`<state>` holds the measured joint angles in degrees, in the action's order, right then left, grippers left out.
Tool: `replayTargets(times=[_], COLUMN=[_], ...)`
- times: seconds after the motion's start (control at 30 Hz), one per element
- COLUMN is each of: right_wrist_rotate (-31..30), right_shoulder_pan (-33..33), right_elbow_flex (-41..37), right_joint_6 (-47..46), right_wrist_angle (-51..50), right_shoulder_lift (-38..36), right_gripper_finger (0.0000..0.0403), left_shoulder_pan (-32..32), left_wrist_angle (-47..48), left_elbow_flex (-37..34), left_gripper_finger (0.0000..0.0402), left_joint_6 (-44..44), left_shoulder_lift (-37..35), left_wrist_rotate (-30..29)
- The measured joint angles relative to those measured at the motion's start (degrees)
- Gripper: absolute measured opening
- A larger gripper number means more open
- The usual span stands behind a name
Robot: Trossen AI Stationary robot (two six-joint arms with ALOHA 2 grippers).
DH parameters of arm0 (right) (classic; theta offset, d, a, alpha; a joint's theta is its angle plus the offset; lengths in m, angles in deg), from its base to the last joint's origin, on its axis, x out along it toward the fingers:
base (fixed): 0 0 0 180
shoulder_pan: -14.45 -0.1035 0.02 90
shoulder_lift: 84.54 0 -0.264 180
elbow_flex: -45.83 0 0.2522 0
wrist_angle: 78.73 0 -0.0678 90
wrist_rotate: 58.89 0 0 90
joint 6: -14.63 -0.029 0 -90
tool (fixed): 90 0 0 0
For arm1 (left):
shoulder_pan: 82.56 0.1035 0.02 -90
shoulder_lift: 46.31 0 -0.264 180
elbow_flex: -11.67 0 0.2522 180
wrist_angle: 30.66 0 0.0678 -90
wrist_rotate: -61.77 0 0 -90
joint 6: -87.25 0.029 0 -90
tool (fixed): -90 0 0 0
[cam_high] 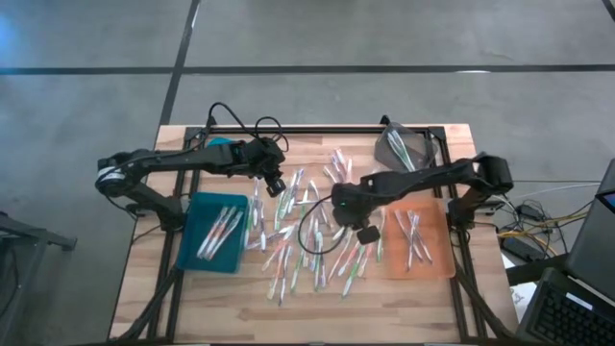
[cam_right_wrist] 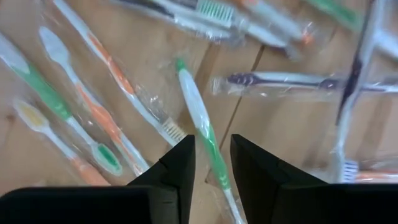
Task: Pick & Place Toothbrushes
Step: Put the green toothbrush into the black bin
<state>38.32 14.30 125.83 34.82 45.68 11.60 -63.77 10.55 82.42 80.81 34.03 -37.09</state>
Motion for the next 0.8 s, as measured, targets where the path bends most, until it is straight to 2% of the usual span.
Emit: replayTargets(times=[0.2, 0.53, 0.8], right_wrist_rotate=[-3.04, -3.16, -2.88], right_shoulder_pan=[0.01, 0.01, 0.01], right_elbow_flex=[-0.02, -0.08, -0.09], right_joint_6=[2.06, 3.01, 2.68], right_wrist_angle=[-1.69, -0.4, 3.75], right_shoulder_lift=[3.49, 7.25, 7.87], right_gripper_finger=[0.0113, 0.0153, 0.0153], left_shoulder_pan=[-0.01, -0.02, -0.01], left_wrist_angle=[-0.01, -0.03, -0.02], left_elbow_flex=[0.0, 0.0, 0.0], left_gripper_finger=[0.0115, 0.0115, 0.0115], left_joint_6=[0.0, 0.0, 0.01], left_shoulder_lift=[0.0, 0.0, 0.0], left_wrist_rotate=[0.0, 0.0, 0.02])
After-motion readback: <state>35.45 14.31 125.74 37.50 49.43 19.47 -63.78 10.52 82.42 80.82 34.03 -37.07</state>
